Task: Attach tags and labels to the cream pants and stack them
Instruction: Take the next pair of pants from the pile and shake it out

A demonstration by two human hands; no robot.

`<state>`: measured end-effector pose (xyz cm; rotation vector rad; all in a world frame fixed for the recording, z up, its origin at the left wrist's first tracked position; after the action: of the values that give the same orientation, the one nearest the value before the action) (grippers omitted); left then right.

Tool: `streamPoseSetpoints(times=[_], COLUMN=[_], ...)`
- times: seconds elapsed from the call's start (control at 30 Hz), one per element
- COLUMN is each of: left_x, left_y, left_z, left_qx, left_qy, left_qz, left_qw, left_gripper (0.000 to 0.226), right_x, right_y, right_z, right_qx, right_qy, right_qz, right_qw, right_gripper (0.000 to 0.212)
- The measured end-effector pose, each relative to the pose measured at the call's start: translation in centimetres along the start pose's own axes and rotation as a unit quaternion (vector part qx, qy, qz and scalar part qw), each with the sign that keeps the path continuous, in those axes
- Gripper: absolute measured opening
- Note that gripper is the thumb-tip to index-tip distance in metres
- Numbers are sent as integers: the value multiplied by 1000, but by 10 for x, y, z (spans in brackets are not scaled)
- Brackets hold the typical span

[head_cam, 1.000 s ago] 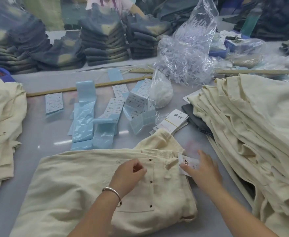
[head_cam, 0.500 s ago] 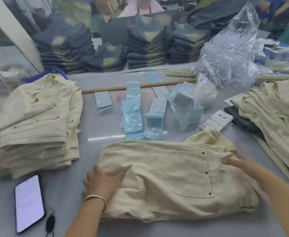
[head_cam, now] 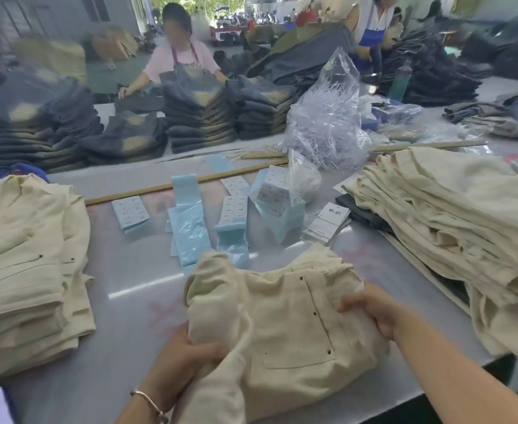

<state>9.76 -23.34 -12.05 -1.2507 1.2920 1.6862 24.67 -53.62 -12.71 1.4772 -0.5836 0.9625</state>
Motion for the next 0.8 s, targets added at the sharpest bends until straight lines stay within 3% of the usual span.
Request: streamPoseSetpoints(times=[0.2,0.33,0.47,0.67,0.8], left_x=[-83,-139,-196,-283,-341], left_y=[8,-9,-34,-69,-105], left_z=[-58,-119,-216,-367,-441], left_qx=[42,22,60,157,168], left_qy=[0,4,1,4,-22], left_qz=[-157,-228,-279,-336,-334], left_qw=[987,973,958,929,927], left_gripper=[43,39,35,24,22], right_x=[40,93,134,172,183], right_y=[50,94,127,149,142], right_z=[52,117,187,305,376], right_qx=[-15,-101,-163,-310,-403], right_qy=[-117,-138,-143,-165,-200], right_qz=[143,299,403,459,457], right_qw=[983,939,889,816,767], right_gripper=[45,35,42,38,42])
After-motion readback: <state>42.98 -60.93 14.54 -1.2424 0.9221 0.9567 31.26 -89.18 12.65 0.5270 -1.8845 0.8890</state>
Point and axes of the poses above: each hand's wrist, its own y-axis away from the middle knuckle, its own z-axis out of the back of the hand, x = y × z, the point moved 2 cm from there along -y, towards the middle knuckle, and after that the axes turned 7 degrees about -x, right-handed, at the moved point
